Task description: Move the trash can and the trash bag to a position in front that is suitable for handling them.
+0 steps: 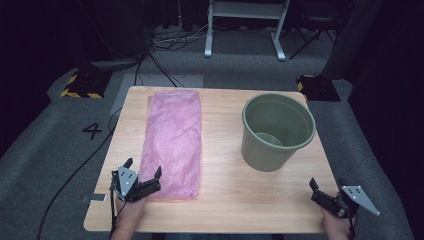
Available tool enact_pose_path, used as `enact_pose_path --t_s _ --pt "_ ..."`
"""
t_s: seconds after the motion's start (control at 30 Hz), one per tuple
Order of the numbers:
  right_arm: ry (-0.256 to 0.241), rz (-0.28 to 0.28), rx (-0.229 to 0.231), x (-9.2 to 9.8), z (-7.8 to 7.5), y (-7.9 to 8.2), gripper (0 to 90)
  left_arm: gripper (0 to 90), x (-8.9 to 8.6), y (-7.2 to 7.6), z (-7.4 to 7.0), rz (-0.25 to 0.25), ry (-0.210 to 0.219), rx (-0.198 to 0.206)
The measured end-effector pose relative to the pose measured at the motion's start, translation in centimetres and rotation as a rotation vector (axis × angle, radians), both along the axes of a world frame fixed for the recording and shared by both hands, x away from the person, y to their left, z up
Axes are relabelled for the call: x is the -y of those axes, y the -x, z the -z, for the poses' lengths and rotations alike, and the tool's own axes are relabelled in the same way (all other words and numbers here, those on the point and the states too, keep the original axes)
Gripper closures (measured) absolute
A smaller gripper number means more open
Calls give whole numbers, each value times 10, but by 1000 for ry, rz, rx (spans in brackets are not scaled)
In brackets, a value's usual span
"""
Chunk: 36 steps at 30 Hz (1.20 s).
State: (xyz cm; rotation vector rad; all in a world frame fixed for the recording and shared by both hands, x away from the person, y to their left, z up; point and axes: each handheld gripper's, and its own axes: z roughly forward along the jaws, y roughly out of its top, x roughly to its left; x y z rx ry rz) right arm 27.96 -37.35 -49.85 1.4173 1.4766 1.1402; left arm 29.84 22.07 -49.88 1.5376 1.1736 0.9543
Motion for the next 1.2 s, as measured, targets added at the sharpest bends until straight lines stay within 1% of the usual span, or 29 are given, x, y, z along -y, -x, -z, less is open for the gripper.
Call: enact_pose_path --t_s 0.1,0.2,0.3,0.33,0.37,0.43,0.47,0.5,0.53,0.6,0.63,0.67,0.73,0.77,0.8,0.83,0.9,0.97,1.0,1.03,1.07,1.1,1.13,1.2 --pt "-11 -2 -11 1 0 -1 0 0 5 2 0 21 -37 6" --pt "-11 -9 -8 1 0 -1 0 0 10 4 0 47 -82 12" --pt "-2 -11 -4 0 0 0 0 0 13 6 -1 70 -107 10" --pt "1 -10 -4 0 0 -1 0 0 15 7 -2 77 -100 13" --pt "-2 -7 -5 -1 0 -1 0 0 16 9 -4 78 -103 23" --pt "-7 -9 0 1 0 -2 0 0 22 8 -11 85 -129 42" --pt "-16 -6 1 1 0 -3 0 0 24 8 -16 91 -143 62" --pt "-23 -2 2 1 0 -5 0 1 26 8 -20 103 -144 72" --pt "-25 -10 1 0 0 -7 0 2 27 7 -23 114 -140 73" --pt "-12 -21 -2 -3 -1 -13 0 2 31 3 -30 130 -136 72" --pt "-11 -28 -7 -5 -1 -16 0 2 34 1 -33 141 -140 69" --pt "-7 -36 -2 -7 -2 -18 0 2 38 -2 -36 153 -145 66" --pt "-12 -50 14 -11 -3 -24 0 3 44 -9 -41 176 -138 58" --pt "1 -60 22 -13 -3 -28 0 2 47 -14 -44 184 -128 48" --pt "24 -69 26 -14 -3 -32 0 1 50 -19 -46 187 -116 43" --pt "32 -77 24 -15 -4 -36 0 0 54 -23 -48 195 -103 40" --pt "26 -91 6 -15 -5 -45 0 3 61 -32 -51 203 -70 36" --pt "39 -105 -6 -14 -7 -54 0 3 69 -41 -54 221 -51 21" --pt "41 -106 -14 -13 -9 -58 0 3 71 -46 -56 224 -42 24" --pt "34 -104 -14 -11 -10 -63 0 3 74 -51 -58 234 -20 27" --pt "21 -99 -11 -9 -12 -67 0 3 76 -56 -59 236 6 21" --pt "11 -92 -11 -6 -14 -71 0 3 78 -60 -60 236 18 12" --pt "7 -87 -14 -5 -15 -74 0 3 82 -67 -63 239 13 5" --pt "-1 -72 -2 0 -21 -83 0 2 88 -77 -67 253 3 4"
